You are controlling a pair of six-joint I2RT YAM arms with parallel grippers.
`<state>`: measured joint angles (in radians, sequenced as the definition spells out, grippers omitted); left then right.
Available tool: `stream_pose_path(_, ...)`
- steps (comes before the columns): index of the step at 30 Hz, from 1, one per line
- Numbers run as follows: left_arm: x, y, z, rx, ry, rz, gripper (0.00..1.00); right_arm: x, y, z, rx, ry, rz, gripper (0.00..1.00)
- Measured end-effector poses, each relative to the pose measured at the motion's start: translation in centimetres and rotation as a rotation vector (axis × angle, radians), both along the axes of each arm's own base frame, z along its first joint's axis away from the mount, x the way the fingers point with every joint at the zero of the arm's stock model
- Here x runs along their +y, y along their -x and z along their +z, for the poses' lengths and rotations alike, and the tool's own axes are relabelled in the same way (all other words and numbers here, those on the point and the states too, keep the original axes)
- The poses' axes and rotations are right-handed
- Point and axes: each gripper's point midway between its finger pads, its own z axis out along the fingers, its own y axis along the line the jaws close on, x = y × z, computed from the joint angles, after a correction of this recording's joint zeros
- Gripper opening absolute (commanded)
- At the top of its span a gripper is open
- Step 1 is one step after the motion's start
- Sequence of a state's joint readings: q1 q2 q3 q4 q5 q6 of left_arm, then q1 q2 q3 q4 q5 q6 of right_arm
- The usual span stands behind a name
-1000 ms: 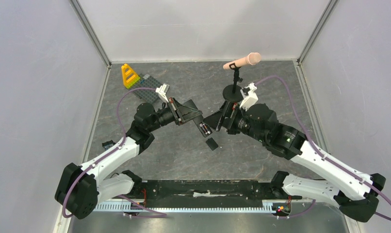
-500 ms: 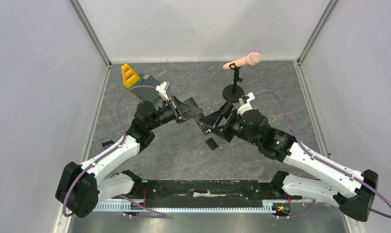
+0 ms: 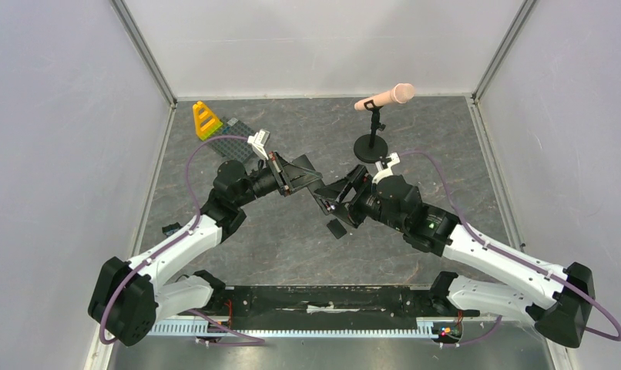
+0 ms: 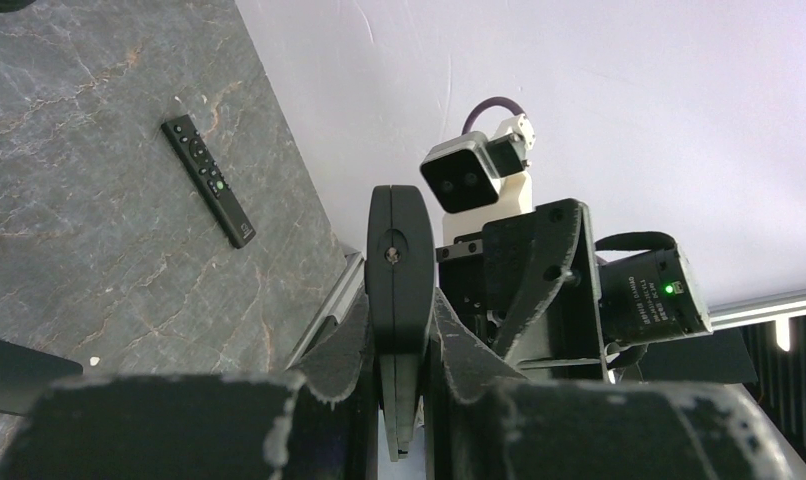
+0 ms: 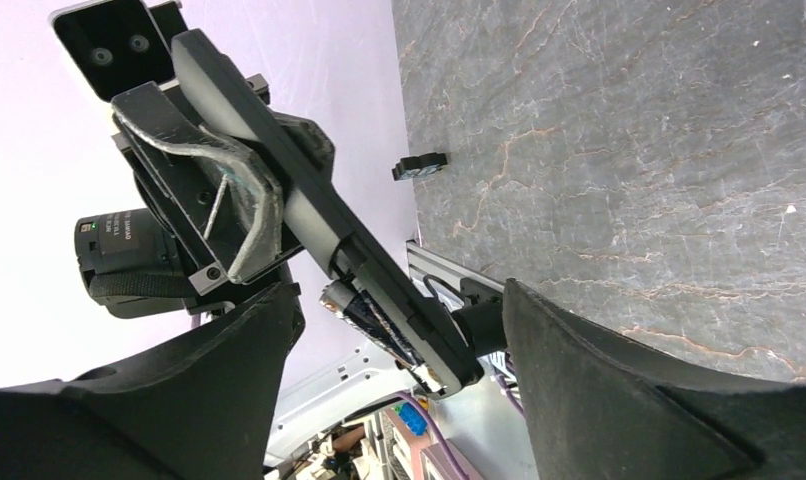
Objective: Load the batteries into the remote control
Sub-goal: Load the battery into the remote control.
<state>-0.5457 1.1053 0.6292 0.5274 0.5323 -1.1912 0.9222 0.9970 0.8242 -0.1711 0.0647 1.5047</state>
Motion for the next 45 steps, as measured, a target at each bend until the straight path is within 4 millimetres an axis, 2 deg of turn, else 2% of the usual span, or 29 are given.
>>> stream_pose_path(5,0.0,0.0,0.0,0.000,0.000,0.000,0.02,0.0,0.1,-0.9,0.028,-0.004,-0.005,0.65)
stream_pose_path(11,0.0,0.0,0.0,-0.002,-0.002,0.000,0.02,0.3,0.1,-0.7,0.036,-0.043,-0.006,0.60)
stream_pose_path(17,0.1,0.1,-0.4,0.004,-0.006,0.001,0.02,0.5,0.2,-0.8,0.050,-0.077,-0.005,0.48)
stream_pose_path(27,0.1,0.0,-0.4,0.025,0.002,0.007,0.02,0.5,0.4,-0.9,0.054,-0.119,-0.004,0.41)
stream_pose_path(29,0.1,0.1,-0.4,0.031,0.004,0.007,0.02,0.4,0.4,-0.9,0.051,-0.123,-0.003,0.44)
stream_pose_path(34,0.1,0.1,-0.3,0.040,0.006,0.006,0.02,0.3,0.5,-1.0,0.042,-0.119,-0.001,0.80)
stream_pose_path(36,0.2,0.2,0.1,0.032,0.011,0.006,0.02,0.2,0.5,-1.3,0.034,-0.103,0.001,0.89)
stream_pose_path(40,0.3,0.4,0.5,0.022,0.017,0.006,0.02,-0.1,0.3,-1.3,-0.001,-0.076,-0.001,0.91)
stream_pose_path(45,0.3,0.4,0.4,0.029,0.012,0.006,0.02,-0.5,0.5,-0.2,-0.054,-0.082,0.007,0.92)
